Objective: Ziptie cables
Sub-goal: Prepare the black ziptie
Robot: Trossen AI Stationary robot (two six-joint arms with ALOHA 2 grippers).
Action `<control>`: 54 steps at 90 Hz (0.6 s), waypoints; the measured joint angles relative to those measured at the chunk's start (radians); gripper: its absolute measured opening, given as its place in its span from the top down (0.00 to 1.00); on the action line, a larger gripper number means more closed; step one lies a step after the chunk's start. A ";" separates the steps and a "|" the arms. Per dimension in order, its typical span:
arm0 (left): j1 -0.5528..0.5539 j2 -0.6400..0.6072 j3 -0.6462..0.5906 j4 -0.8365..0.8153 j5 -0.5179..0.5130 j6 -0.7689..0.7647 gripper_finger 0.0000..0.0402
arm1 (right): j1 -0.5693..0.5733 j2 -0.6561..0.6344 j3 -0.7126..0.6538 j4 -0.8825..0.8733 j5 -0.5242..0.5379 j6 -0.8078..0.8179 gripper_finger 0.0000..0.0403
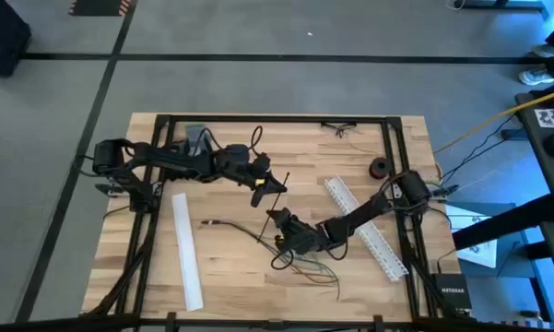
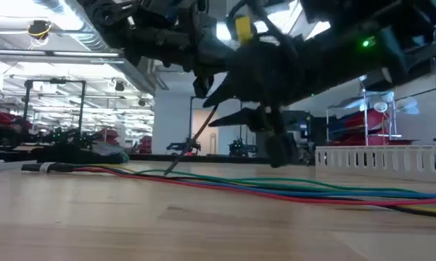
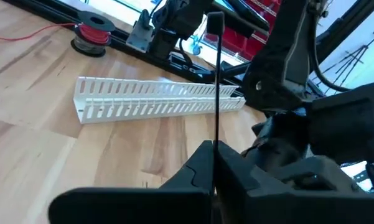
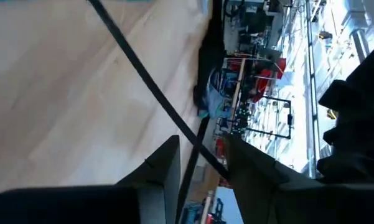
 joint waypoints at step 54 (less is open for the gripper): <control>-0.010 -0.017 -0.004 -0.078 -0.095 0.315 1.00 | 0.004 -0.004 -0.048 0.175 -0.251 0.978 0.99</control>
